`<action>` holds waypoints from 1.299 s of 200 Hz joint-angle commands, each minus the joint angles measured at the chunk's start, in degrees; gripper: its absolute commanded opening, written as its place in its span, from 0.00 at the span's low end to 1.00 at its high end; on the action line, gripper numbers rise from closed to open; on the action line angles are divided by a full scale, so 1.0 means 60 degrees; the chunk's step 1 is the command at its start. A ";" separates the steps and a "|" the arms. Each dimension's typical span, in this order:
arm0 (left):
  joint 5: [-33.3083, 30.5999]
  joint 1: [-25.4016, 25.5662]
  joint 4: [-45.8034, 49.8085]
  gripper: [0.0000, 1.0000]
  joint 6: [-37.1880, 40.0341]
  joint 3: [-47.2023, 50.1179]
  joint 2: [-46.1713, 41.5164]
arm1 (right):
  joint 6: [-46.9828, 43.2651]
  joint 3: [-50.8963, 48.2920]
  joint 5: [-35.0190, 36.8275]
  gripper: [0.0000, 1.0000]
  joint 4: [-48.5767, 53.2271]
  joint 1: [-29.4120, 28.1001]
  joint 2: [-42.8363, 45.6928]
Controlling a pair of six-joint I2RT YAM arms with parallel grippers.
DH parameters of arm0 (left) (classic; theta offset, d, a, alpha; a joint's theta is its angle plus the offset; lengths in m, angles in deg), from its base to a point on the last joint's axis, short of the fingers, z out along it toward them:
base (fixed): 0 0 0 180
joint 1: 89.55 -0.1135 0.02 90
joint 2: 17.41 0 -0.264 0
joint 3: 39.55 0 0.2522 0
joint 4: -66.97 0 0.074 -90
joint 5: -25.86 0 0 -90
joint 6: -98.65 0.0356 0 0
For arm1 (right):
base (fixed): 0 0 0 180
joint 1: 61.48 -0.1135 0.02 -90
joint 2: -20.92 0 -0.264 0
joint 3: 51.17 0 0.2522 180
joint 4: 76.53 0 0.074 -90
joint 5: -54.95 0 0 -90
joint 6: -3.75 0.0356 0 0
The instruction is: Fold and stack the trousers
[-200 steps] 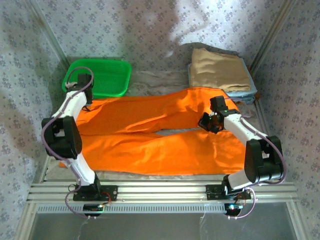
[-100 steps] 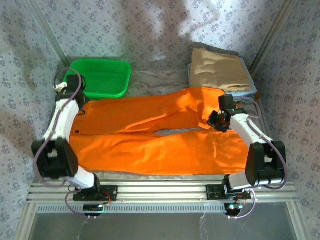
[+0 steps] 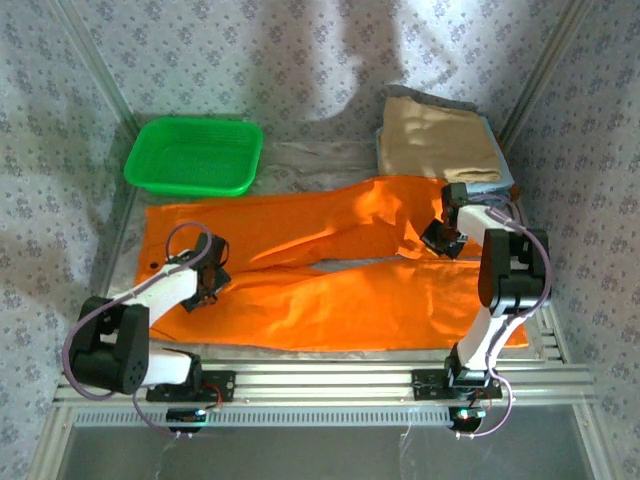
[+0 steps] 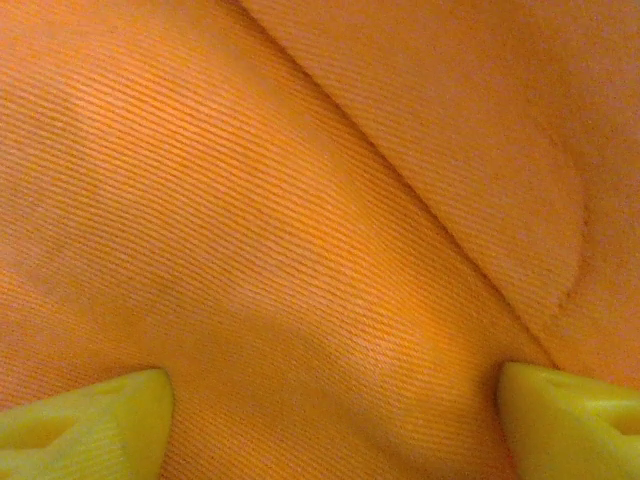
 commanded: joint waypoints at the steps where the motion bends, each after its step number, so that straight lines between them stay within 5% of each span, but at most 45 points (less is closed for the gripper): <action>1: -0.0176 -0.0292 -0.0187 0.82 -0.0973 0.0409 -0.0407 | 0.0397 -0.0029 0.0127 0.00 0.0330 0.0484 -0.0192; 91: -0.0105 -0.0452 0.1935 0.76 -0.0913 0.1531 -0.4553 | 0.0043 -0.2510 0.1000 0.00 0.1269 0.1634 0.2043; 139: 0.0346 -0.0433 0.2185 0.75 -0.0012 0.0614 -0.5150 | 0.0039 -0.1573 0.0738 0.00 0.1746 0.1149 0.2125; 172: 0.0907 -0.0373 0.0811 0.74 0.0871 -0.0500 -0.3490 | 0.0043 -0.0305 0.1339 0.00 0.2125 0.0538 0.2220; 209: 0.0871 -0.0342 -0.0886 0.73 0.1222 -0.2155 -0.0173 | 0.0213 0.1201 0.1424 0.00 0.2175 0.0829 0.0601; 260: 0.1419 -0.1279 -0.2458 0.56 0.0576 -0.3090 0.3311 | 0.0351 0.2615 0.1327 0.00 0.2099 0.1582 -0.1007</action>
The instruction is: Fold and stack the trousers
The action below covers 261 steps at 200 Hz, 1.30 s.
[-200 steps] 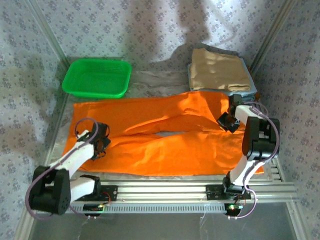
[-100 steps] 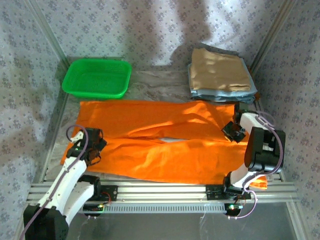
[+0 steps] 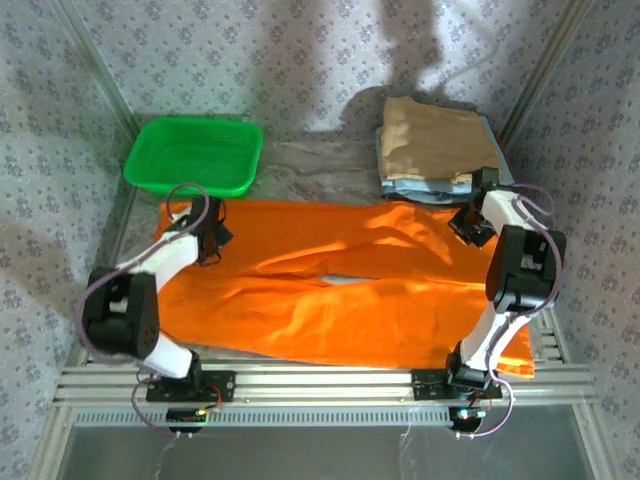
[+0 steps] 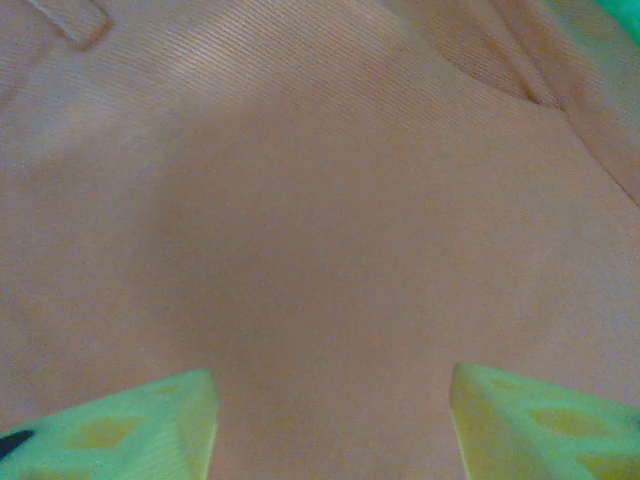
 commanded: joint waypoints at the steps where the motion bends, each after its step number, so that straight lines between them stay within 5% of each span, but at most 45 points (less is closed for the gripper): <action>1: 0.0493 -0.0613 -0.0771 0.56 -0.0432 -0.0197 0.0979 | 0.0203 0.0755 0.0171 0.00 0.0412 0.0181 -0.0705; 34: 0.0598 -0.1156 -0.1162 0.50 -0.0883 0.0550 0.1177 | 0.0264 0.0882 0.0215 0.00 0.0416 0.0594 -0.1240; 109: 0.0460 -0.2700 -0.0520 0.41 -0.1195 0.1778 -0.0080 | 0.0264 0.1178 -0.1047 0.36 -0.0007 0.0699 -0.0905; 146: 0.0865 -0.2766 -0.0435 0.45 -0.0666 0.1503 -0.0421 | -0.0344 0.1433 -0.0960 0.39 0.0049 0.1137 -0.0950; 191: 0.1220 -0.2605 -0.0558 0.48 -0.0320 0.1448 -0.0614 | -0.1912 0.1485 -0.0143 0.78 -0.0234 0.1281 -0.1059; 230: 0.1424 -0.2521 -0.0708 0.49 -0.0230 0.1521 -0.0547 | -0.2570 0.1788 -0.1029 0.78 -0.0306 0.1238 -0.2117; 253: 0.1463 -0.2516 -0.0782 0.49 -0.0211 0.1580 -0.0460 | -0.2770 0.1638 -0.1808 0.67 -0.0471 0.1221 -0.2208; 261: 0.1515 -0.2517 -0.0818 0.49 -0.0197 0.1595 -0.0447 | -0.2779 0.1591 -0.2043 0.56 -0.0438 0.1203 -0.2161</action>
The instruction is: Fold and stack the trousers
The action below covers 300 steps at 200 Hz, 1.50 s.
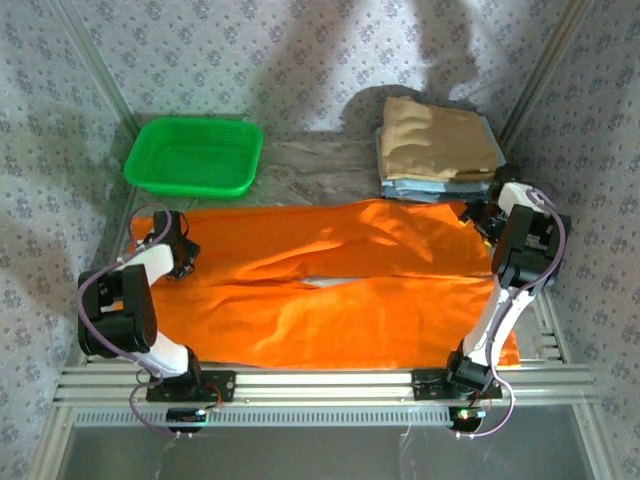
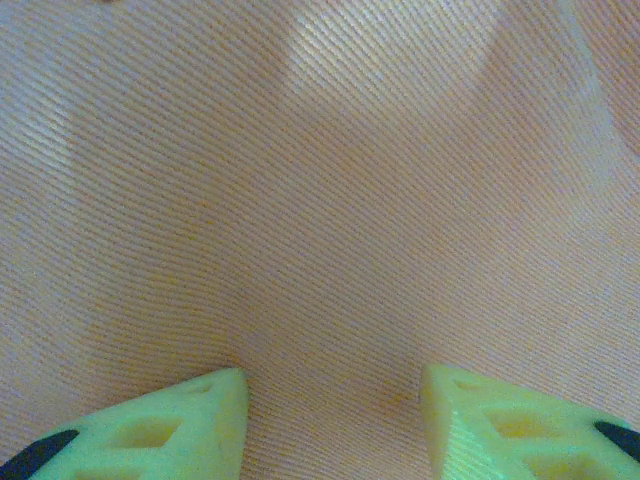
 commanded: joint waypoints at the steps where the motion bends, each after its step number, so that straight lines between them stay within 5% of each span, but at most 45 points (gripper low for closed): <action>1: 0.0385 0.0095 0.0175 0.49 0.0178 0.0094 -0.0042 | -0.0410 -0.0052 -0.1209 0.54 0.0008 -0.0031 -0.0075; 18: 0.0522 0.0095 0.0117 0.49 0.0222 0.0130 -0.0096 | -0.0312 -0.0302 -0.0972 0.21 -0.0047 -0.0198 0.0376; 38: 0.0563 0.0138 0.0172 0.48 0.0276 0.0159 -0.0279 | -0.0285 -0.0440 -0.0315 0.00 0.0158 -0.0609 0.1062; 66: 0.0490 0.0168 0.0237 0.48 0.0342 0.0283 -0.0714 | -0.0167 -0.0691 0.1091 0.00 0.0473 -0.1825 0.2067; 117: 0.0632 0.0293 0.0263 0.48 0.0358 0.0480 -0.0920 | 0.0347 -0.0337 0.3506 0.00 0.1999 -0.6447 0.1683; 134: 0.0653 0.0371 0.0266 0.49 0.0351 0.0582 -0.1002 | 0.0890 -0.0288 0.3565 0.14 0.2335 -0.7835 0.1295; 152: 0.0696 0.0378 0.0334 0.51 0.0440 0.0614 -0.1053 | 0.0967 -0.0041 0.3280 0.45 0.2743 -0.9077 0.1175; 168: 0.0722 0.0385 0.0395 0.51 0.0505 0.0599 -0.1095 | 0.0831 0.0148 0.3255 0.55 0.3026 -0.9507 0.1550; 202: 0.0807 0.0401 0.0342 0.52 0.0529 0.0559 -0.1206 | 0.0491 -0.0135 0.3606 0.59 0.2781 -0.8768 0.2656; 225: 0.0856 0.0403 0.0320 0.52 0.0548 0.0527 -0.1084 | -0.0346 -0.0117 0.2626 0.55 0.2160 -0.8048 0.2480; 300: 0.0827 0.0388 0.0320 0.52 0.0601 0.0570 -0.0929 | -0.1308 0.0507 0.1812 0.54 0.1519 -0.8709 0.0316</action>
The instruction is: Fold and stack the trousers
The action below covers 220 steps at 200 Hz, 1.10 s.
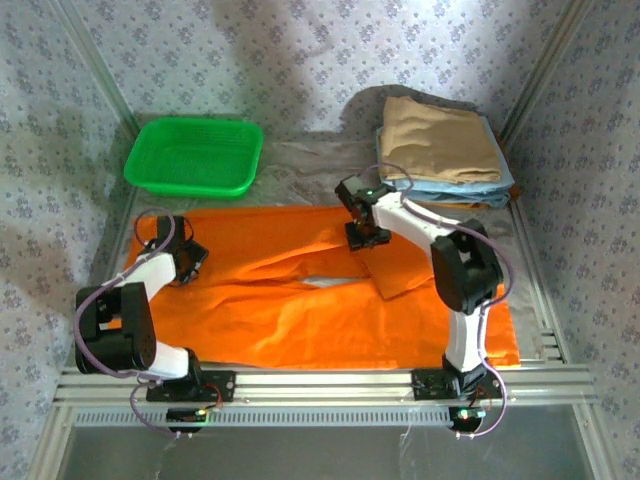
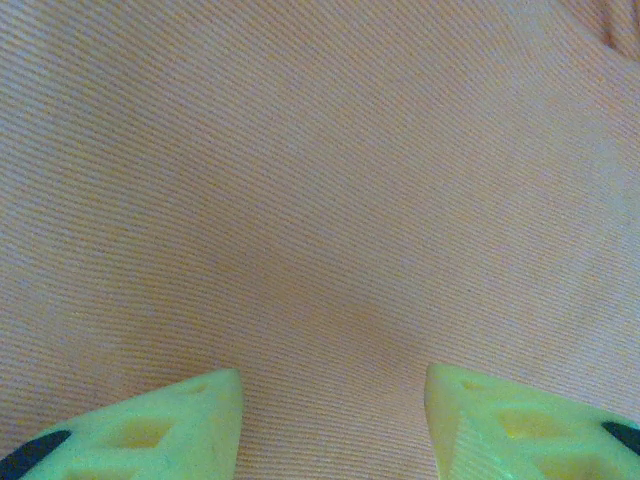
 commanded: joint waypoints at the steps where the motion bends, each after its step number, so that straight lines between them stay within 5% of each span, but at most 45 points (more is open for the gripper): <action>1: 0.0040 0.0013 0.0088 0.52 0.0163 -0.0009 0.0080 | -0.0384 0.0365 -0.0223 0.54 -0.0026 -0.0121 -0.0615; 26: 0.0031 0.0000 0.0075 0.52 0.0114 -0.0036 0.0071 | -0.0285 0.0319 -0.0095 0.52 -0.0027 -0.0049 -0.0944; 63: 0.0027 -0.0006 0.0042 0.52 0.0104 -0.0039 0.0074 | -0.0163 0.0051 0.0226 0.19 -0.0011 0.0206 -0.0608; 133: 0.0054 -0.0010 0.0102 0.51 0.0029 -0.0046 -0.0014 | 0.0301 -0.0072 0.0962 0.00 0.0601 0.0581 0.0587; 195: 0.0300 0.0382 0.0156 0.51 -0.0135 -0.0259 -0.0236 | 0.0588 -0.0645 0.0972 0.00 0.0857 0.4817 0.1978; 220: 0.0401 0.1122 0.0449 0.57 0.0065 -0.0752 -0.0124 | 0.0811 -0.0274 0.0983 0.21 0.0697 0.7032 0.1196</action>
